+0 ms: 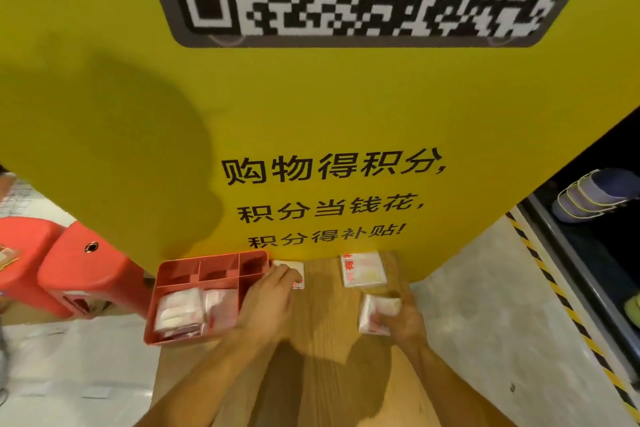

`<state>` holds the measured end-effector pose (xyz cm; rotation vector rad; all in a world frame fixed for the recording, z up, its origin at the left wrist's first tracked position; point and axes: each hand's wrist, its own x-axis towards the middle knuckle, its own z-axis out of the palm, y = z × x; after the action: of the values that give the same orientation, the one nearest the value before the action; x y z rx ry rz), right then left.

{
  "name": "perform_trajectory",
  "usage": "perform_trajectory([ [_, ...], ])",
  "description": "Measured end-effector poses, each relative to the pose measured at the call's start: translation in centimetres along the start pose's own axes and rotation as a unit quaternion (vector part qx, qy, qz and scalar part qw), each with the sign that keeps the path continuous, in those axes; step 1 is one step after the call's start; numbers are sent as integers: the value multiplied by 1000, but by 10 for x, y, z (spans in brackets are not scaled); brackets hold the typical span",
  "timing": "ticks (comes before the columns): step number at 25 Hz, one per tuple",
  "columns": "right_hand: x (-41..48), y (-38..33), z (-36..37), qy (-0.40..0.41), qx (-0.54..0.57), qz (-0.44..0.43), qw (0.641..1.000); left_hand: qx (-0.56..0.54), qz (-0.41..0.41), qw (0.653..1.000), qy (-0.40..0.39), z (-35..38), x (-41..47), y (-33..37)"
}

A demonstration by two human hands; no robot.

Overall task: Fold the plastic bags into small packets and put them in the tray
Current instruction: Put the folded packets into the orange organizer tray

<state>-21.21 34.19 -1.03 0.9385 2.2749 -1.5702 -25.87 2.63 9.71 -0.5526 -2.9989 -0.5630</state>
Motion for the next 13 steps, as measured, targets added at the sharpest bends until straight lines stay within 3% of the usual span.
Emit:
perform_trajectory([
  [3,0,20,-7,3,33,-10,999,168,-37,971,-165,50,49,26],
  [5,-11,19,-14,-5,54,13,998,250,-82,939,-223,73,65,24],
  [9,-23,21,-26,-6,148,47,988,239,-132,941,-199,96,67,18],
  [13,-29,12,-33,-5,199,50,979,203,-70,955,-205,88,61,30],
])
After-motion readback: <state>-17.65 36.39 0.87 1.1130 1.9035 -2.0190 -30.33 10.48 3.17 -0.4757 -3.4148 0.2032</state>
